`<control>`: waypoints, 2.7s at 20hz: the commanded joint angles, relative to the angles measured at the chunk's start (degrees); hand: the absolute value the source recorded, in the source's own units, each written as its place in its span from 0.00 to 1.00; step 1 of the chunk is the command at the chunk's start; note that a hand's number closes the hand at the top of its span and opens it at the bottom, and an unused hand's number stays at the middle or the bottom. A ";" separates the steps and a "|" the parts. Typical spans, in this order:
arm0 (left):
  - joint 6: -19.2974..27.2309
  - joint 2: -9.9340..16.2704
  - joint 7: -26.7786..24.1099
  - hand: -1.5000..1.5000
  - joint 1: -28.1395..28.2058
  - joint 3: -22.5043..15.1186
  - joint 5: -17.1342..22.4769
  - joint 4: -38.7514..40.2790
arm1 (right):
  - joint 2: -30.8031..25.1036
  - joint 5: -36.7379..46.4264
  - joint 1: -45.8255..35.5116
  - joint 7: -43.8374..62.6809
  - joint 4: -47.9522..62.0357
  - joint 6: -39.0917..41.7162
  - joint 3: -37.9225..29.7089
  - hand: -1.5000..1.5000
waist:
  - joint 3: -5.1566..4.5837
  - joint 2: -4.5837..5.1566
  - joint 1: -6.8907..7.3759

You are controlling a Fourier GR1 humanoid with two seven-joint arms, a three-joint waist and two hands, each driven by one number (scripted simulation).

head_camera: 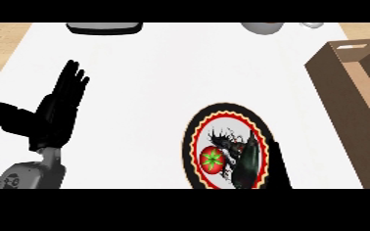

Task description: Pick the tomato from the plate and place it in the cardboard box

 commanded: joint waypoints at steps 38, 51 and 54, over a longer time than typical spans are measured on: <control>-3.78 -2.93 0.51 0.50 0.25 4.13 -3.46 0.96 | 3.31 1.37 -15.65 7.80 26.76 -7.24 1.94 1.00 | 0.02 -0.20 -0.53; -4.93 -4.09 0.73 0.50 1.13 3.49 -2.89 -0.65 | -5.29 -5.39 -36.60 -17.03 31.22 19.63 5.65 1.00 | -0.02 -0.08 1.05; -3.94 -4.06 0.90 0.50 2.90 3.62 -4.37 -2.59 | -5.35 -3.92 -39.38 -18.69 28.60 22.43 4.43 1.00 | 0.04 -0.27 0.30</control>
